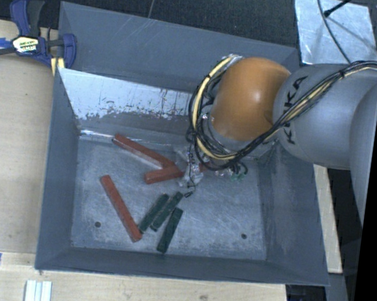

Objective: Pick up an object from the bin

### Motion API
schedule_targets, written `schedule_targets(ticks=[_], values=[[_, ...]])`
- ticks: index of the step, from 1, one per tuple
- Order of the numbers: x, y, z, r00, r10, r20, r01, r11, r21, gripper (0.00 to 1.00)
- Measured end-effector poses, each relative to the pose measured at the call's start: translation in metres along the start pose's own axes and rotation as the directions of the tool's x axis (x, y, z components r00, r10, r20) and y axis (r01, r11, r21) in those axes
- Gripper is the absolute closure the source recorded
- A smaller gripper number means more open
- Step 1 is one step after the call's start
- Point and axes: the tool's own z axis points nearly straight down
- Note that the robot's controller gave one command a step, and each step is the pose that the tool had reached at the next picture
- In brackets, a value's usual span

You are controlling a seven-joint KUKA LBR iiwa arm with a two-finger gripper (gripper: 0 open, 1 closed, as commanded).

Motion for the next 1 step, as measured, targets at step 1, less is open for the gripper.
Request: schedule_targets(ticks=[1], values=[[0.0,0.0,-0.0115,1.0,0.0,-0.001,0.0,1.0,0.0,1.0]])
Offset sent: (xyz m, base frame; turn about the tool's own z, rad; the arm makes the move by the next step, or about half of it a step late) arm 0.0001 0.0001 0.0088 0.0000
